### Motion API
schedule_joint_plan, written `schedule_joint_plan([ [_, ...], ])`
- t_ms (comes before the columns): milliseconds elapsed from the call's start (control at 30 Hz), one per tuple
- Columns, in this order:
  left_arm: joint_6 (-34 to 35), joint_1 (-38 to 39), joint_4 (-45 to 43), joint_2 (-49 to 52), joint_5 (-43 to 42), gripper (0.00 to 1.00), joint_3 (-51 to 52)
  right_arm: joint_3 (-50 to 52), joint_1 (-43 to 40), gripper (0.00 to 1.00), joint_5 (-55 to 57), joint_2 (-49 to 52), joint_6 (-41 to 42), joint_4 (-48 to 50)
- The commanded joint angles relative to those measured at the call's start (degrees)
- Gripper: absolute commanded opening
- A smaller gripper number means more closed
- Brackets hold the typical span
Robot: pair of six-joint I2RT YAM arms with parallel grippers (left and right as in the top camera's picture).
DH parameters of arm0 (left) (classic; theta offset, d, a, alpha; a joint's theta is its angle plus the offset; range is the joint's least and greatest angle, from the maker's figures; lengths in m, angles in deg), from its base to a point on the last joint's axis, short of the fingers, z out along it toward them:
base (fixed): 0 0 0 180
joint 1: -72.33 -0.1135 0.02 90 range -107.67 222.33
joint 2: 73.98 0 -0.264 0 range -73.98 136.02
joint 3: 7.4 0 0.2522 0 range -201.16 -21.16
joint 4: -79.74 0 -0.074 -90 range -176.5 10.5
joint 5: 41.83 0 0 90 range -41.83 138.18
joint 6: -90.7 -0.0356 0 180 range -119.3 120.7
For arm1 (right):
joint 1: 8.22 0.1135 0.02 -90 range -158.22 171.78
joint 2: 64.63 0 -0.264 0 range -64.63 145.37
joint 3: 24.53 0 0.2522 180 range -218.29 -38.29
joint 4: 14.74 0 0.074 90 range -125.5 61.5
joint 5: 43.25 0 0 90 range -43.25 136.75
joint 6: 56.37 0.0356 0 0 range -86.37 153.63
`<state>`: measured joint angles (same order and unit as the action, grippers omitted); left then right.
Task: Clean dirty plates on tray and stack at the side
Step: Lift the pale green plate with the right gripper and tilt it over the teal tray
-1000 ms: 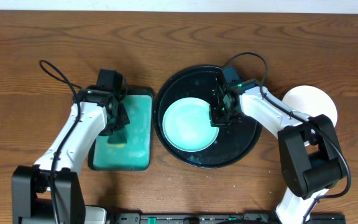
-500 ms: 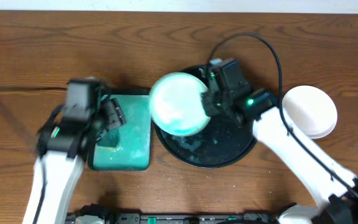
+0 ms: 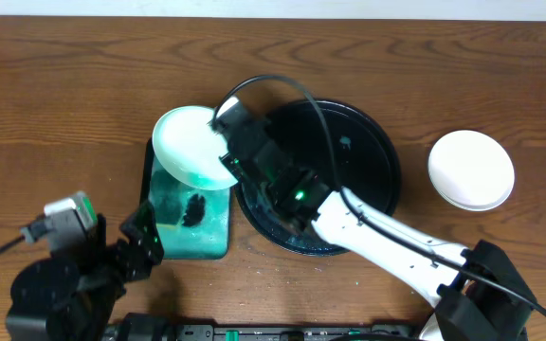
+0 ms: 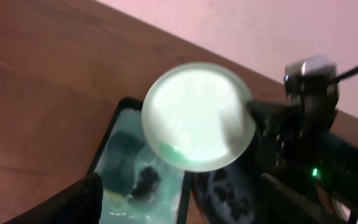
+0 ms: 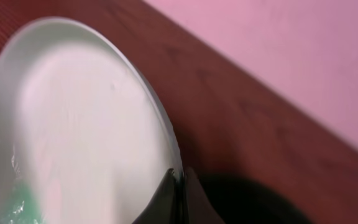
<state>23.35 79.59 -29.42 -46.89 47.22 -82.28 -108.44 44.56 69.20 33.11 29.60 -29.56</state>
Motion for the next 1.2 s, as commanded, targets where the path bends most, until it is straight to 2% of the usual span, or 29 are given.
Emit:
schedule_joint_plan([
  [0, -0.2, -0.2, 2.3, -1.1, 0.1, 0.79, -0.9, -0.5, 3.6, 0.01, 8.3, -2.0, -9.2, 3.0],
  [400, -0.1, -0.2, 3.1, -0.6, 0.4, 0.80, 0.3, -0.5, 12.0, 0.01, 25.7, -3.8, -23.8, 10.7],
  [733, -0.1, -0.2, 3.1, -0.6, 0.5, 0.80, 0.3, -0.5, 12.6, 0.01, 26.9, -3.8, -25.8, 14.9],
  [1000, -0.1, -0.2, 3.1, -0.6, 0.5, 0.80, 0.3, -0.5, 13.8, 0.01, 27.0, -3.8, -32.3, 18.3],
  [1167, -0.1, -0.2, 3.0, -0.6, 0.5, 0.80, 0.3, -0.5, 14.4, 0.01, 27.0, -3.8, -32.5, 18.4],
])
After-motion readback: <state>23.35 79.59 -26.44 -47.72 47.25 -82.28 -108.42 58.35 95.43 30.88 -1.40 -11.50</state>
